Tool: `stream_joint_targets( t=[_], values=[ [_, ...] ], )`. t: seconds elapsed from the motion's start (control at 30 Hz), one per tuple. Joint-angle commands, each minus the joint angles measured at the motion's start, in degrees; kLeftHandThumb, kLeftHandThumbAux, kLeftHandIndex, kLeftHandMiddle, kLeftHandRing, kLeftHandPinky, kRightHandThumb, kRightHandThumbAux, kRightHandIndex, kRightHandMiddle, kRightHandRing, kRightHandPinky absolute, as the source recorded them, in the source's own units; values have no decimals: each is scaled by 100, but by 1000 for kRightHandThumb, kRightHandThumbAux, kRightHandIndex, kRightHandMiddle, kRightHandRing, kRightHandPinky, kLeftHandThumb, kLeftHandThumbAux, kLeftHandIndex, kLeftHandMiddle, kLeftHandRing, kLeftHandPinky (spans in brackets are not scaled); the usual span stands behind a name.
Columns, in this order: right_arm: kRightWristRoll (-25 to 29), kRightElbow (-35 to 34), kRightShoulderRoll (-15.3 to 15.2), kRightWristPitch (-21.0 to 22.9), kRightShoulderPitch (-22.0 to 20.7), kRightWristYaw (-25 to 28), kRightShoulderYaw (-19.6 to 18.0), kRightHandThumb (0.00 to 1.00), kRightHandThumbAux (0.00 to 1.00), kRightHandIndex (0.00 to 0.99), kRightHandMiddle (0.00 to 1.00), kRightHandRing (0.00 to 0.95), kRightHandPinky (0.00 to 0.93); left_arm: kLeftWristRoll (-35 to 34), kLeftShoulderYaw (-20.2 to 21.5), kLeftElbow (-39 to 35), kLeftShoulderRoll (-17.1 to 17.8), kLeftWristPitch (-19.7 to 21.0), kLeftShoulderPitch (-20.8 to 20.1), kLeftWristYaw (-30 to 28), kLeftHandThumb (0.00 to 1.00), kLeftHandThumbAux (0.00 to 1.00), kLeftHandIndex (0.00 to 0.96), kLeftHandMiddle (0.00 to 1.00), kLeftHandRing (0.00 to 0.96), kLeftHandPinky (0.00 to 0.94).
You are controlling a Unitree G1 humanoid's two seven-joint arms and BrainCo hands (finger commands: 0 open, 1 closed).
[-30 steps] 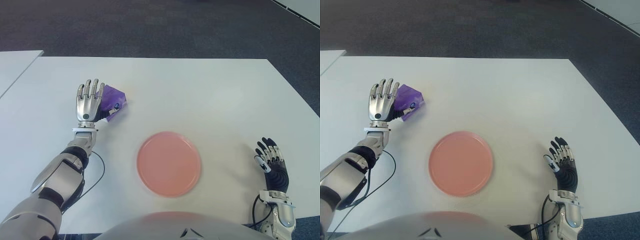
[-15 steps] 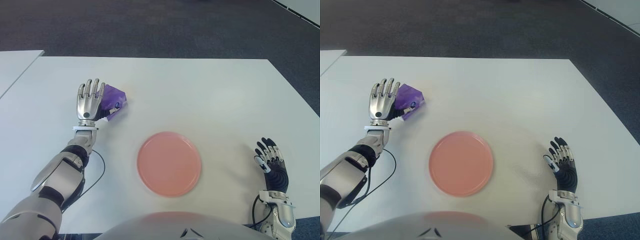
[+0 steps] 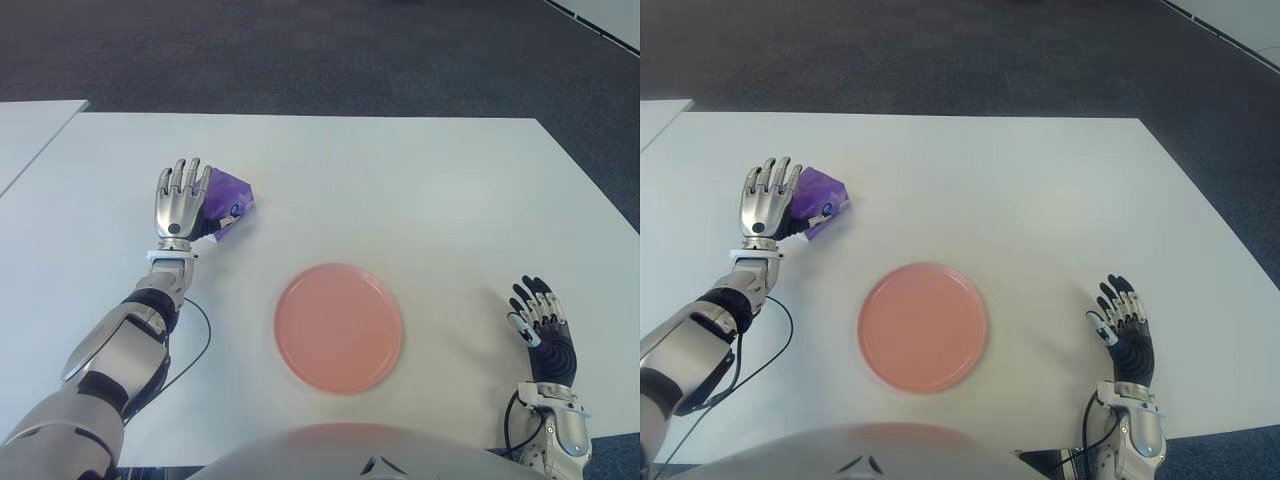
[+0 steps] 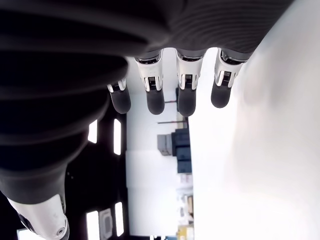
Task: Put the tissue paper into the plate.
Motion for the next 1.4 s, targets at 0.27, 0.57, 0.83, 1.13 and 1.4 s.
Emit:
stream_joint_targets(
  t=[0.27,0.57,0.83,1.13,1.4],
  values=[
    [-14,125,177,172,185,-20,78,22,689,108,124,101,109,-22,-25,222,-95,-86,-20,-306,116,243,20,0,0,16],
    [-2,88,182,173,225,-7,73,22,689,108,124,101,109,-134,38,375,-192,-188,-14,-592,114,249,20,3,0,19],
    [20,45,185,176,277,15,62,22,689,108,124,101,109,-201,45,468,-304,-160,-21,-841,120,252,21,4,0,6],
    [47,24,178,178,312,39,49,22,689,108,124,101,109,-125,-54,614,-416,-35,-54,-1034,110,256,17,0,0,5],
    [100,3,142,199,344,82,14,22,689,108,124,101,109,-110,-85,662,-500,4,-10,-1067,108,274,15,0,0,6]
  ],
)
